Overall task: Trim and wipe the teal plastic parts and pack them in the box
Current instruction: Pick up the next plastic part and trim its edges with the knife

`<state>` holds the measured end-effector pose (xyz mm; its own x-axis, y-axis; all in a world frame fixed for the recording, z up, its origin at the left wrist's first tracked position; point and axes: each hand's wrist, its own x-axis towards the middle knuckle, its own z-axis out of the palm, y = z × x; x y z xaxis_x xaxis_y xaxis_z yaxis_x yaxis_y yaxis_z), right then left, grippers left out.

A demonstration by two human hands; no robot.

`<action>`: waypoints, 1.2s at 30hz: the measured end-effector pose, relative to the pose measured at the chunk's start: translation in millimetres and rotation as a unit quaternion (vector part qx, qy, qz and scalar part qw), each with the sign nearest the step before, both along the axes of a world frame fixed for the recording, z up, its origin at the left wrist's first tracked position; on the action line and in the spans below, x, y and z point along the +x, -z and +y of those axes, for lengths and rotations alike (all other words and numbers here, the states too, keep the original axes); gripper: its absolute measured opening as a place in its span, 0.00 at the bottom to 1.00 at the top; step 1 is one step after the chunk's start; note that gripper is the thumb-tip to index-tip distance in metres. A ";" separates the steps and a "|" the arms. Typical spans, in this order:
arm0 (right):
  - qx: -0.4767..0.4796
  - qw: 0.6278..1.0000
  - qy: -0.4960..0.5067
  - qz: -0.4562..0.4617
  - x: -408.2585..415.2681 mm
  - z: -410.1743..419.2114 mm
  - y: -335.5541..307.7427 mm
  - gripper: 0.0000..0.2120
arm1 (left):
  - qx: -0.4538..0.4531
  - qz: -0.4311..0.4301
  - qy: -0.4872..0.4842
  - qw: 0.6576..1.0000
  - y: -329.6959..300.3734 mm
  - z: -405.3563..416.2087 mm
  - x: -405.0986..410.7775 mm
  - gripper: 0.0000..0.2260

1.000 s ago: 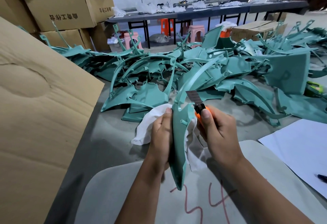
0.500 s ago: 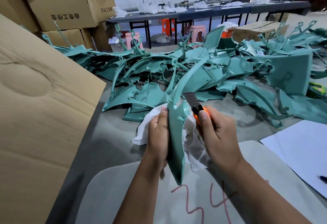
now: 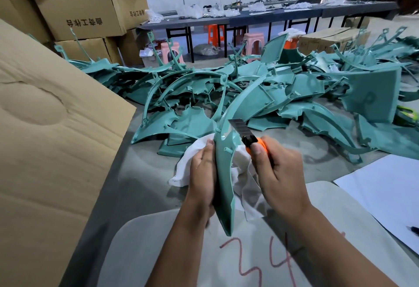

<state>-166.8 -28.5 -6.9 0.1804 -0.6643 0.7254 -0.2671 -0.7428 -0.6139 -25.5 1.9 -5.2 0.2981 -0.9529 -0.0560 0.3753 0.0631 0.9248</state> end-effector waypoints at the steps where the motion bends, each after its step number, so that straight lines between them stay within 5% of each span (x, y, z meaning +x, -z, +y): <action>1: -0.001 1.000 0.006 -0.002 0.1 -0.1 0.4 0.21 | 0.005 0.003 -0.002 1.000 -0.2 -0.2 -0.3 0.22; 18: -0.005 0.997 -0.076 -0.009 -1.8 8.5 -4.3 0.20 | 0.004 0.109 -0.053 0.993 -2.2 -2.2 6.0 0.20; 26: 0.001 1.000 0.009 -0.006 5.8 8.0 -0.1 0.21 | 0.041 -0.030 -0.192 0.980 9.0 -9.6 -1.2 0.21; 36: -0.002 1.000 0.011 0.008 6.3 6.1 2.1 0.23 | 0.013 -0.087 -0.270 0.959 10.2 -10.9 -2.0 0.20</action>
